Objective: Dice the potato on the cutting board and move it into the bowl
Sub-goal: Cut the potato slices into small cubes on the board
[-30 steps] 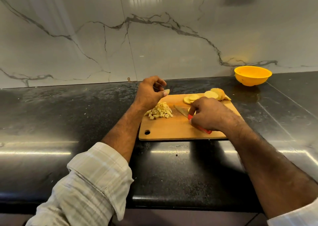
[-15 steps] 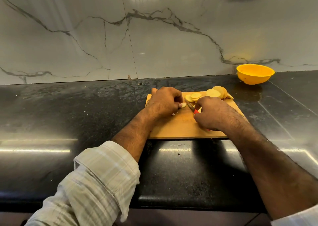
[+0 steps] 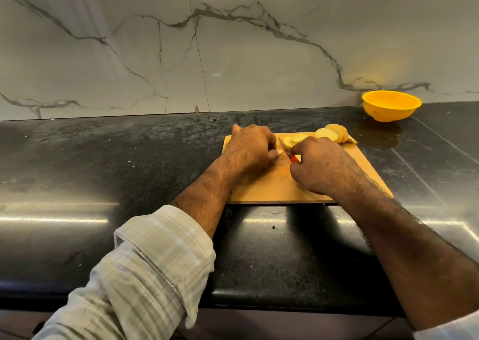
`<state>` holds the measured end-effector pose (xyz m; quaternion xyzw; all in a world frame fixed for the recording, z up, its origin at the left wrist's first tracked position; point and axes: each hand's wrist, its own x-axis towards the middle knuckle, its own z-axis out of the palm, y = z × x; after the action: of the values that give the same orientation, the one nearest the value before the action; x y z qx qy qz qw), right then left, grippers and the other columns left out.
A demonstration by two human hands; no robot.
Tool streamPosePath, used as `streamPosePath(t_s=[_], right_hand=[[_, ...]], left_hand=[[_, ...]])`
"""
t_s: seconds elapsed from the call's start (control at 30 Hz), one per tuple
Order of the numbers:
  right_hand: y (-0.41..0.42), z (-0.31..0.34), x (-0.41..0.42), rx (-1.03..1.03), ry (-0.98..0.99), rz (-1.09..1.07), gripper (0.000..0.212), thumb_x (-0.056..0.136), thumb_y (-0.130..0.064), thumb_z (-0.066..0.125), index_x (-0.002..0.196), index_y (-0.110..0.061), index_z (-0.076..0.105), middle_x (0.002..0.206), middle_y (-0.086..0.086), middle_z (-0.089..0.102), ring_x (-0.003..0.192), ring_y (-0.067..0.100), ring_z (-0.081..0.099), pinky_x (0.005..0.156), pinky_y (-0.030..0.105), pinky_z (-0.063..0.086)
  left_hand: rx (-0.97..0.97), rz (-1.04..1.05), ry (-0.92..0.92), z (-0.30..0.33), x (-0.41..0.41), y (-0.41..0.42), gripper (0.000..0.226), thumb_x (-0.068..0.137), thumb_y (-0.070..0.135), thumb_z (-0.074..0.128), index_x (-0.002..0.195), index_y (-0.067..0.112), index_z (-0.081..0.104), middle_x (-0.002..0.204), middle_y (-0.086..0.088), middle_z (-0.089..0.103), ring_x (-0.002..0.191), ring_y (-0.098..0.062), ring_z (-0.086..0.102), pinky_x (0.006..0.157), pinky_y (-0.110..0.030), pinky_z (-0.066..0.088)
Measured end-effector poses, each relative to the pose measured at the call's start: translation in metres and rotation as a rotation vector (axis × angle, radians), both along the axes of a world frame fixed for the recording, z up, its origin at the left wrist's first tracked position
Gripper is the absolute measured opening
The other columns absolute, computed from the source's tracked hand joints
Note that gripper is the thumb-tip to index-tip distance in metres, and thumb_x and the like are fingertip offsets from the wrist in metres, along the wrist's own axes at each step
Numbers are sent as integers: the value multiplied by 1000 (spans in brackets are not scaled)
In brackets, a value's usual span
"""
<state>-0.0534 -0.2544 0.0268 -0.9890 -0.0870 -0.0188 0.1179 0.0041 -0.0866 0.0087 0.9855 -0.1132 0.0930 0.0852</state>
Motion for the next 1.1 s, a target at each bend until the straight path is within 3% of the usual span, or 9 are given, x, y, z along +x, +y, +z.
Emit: streamPosePath(t_s=[0.23,0.4,0.57,0.83,1.1], right_hand=[[4,4,-3,-36,70,25,49,94,-29,72,142,-26,62,130,4,64,112,22,60,89,37,60],[2,4,-1,-3,88,43,48,94,-26,72,141,-23,63,126,2,66,106,19,60,86,33,58],[3,0,-1,20,35,31,42,94,-28,70,136,-25,67,125,2,67,105,19,61,78,30,55],[9,0,-3,26,52,35,48,94,-31,70,141,-26,62,134,3,61,107,18,55,84,32,53],[6,-1,0,86,106,41,45,94,-26,72,138,-21,65,111,0,65,99,18,60,80,29,55]], left_hand=[[-33,-40,29,-1,1,3,12,99,36,66,106,36,76,89,20,55,100,-9,50,115,-58,31],[-87,-37,63,0,1,6,12,98,35,70,107,36,78,102,18,61,110,-11,55,114,-57,32],[-74,-54,51,-2,1,6,12,98,36,69,106,37,78,102,17,57,107,-10,55,112,-57,34],[-83,-81,50,-4,5,6,16,98,34,68,109,34,80,104,15,58,108,-11,54,112,-55,36],[-89,-94,67,-3,6,8,15,98,33,70,109,33,81,104,16,60,112,-14,57,110,-56,39]])
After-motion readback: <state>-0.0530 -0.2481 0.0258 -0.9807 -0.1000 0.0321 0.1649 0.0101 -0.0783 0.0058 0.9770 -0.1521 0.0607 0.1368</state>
